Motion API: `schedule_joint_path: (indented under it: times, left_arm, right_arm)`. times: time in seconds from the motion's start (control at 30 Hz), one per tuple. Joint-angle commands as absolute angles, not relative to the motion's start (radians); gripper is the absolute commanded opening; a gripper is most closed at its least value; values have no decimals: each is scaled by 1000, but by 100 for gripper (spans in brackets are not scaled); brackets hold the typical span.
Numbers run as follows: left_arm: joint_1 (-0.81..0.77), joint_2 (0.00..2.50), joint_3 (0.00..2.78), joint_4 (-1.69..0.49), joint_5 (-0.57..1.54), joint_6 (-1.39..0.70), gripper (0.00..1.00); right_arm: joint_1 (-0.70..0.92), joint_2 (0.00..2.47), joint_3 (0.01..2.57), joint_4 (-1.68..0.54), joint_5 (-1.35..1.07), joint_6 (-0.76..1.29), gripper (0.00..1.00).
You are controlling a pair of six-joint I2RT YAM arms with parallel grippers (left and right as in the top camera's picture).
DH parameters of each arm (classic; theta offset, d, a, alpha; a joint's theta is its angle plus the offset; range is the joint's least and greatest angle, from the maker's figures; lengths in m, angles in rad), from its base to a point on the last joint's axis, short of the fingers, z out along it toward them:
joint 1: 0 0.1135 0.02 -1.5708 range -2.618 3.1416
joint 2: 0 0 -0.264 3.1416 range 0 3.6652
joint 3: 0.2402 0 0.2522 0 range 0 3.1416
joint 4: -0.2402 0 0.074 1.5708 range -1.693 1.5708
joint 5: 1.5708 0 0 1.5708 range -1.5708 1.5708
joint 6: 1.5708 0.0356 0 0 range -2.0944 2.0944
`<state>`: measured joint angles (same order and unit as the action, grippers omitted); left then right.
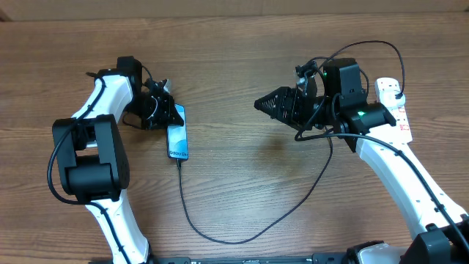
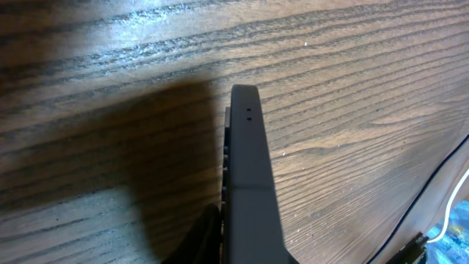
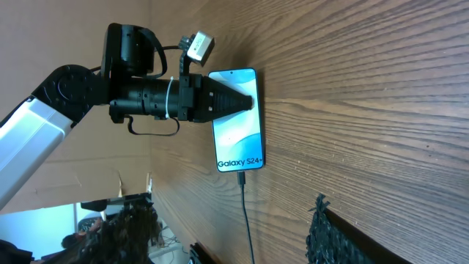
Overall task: Plug charger to phone and switch on socket
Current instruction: 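Lower the phone flat onto the table with the left gripper, then open the left gripper and raise it away from the phone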
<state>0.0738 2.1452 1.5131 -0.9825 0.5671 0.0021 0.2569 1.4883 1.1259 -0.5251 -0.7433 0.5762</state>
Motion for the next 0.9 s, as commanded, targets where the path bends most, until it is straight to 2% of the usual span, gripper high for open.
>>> schedule_joint_path:
  times: [0.0,0.33,0.47,0.87]
  left_arm:
    - [72,2138,1509,-993,591,-1,13]
    - [72,2138,1509,-1002,591,-1,19]
    - [72,2138,1509,-1008,591,-1,24]
    - [72,2138,1509,-1022,556,-4,28]
  right_arm:
    - [254,1483,1132,-526,-733,567,71]
    - [254,1483,1132,-527,-733,567,71]
    - [254,1483,1132,-530,-733,567,71]
    - [254,1483,1132,-530,-734,567,71]
